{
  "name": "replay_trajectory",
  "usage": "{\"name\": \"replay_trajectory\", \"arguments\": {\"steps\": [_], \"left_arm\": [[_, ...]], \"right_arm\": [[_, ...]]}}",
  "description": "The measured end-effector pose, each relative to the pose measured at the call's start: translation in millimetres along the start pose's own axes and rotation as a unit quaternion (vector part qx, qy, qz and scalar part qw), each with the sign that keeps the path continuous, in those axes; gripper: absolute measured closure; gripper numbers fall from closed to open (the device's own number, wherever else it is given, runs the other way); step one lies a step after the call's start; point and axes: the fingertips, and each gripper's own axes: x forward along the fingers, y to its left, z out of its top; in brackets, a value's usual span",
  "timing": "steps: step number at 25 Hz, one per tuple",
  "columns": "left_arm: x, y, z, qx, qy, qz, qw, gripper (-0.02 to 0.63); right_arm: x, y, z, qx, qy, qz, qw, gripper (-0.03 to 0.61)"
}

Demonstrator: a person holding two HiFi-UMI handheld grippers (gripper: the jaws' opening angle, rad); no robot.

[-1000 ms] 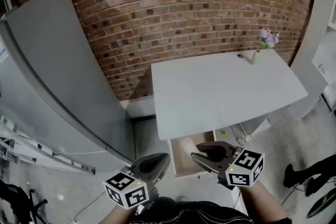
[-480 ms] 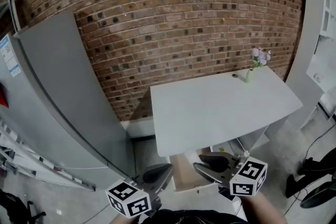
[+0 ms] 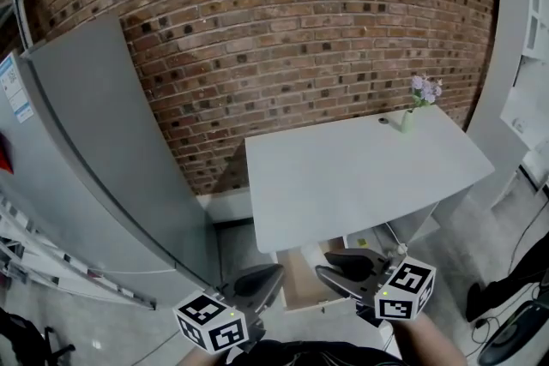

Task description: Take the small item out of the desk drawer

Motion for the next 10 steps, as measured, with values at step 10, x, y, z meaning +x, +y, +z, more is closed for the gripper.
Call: {"name": "replay_trajectory", "arguments": {"steps": [10], "left_arm": [[2.4,-8.3,-5.8,-0.004,-0.001,0.007,1.0,0.592]], "right_arm": [[-9.0,1.4,-4.2,0.004,-0.004,0.004,1.0,0.46]]}}
